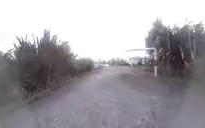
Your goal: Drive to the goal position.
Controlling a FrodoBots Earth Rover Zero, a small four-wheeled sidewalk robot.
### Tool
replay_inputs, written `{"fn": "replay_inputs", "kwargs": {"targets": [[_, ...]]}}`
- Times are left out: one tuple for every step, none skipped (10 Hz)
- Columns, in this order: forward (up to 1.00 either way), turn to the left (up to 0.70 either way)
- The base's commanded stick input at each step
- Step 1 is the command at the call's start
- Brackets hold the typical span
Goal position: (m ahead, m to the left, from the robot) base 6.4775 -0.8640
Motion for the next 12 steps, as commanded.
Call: {"fn": "replay_inputs", "kwargs": {"targets": [[0.85,0.0],[0.85,-0.34],[0.85,-0.34],[0.85,-0.34],[0.85,-0.34],[0.85,-0.34],[0.85,-0.34],[0.85,0.0],[0.85,0.0],[0.85,0.0],[0.85,0.0],[0.85,0.0]]}}
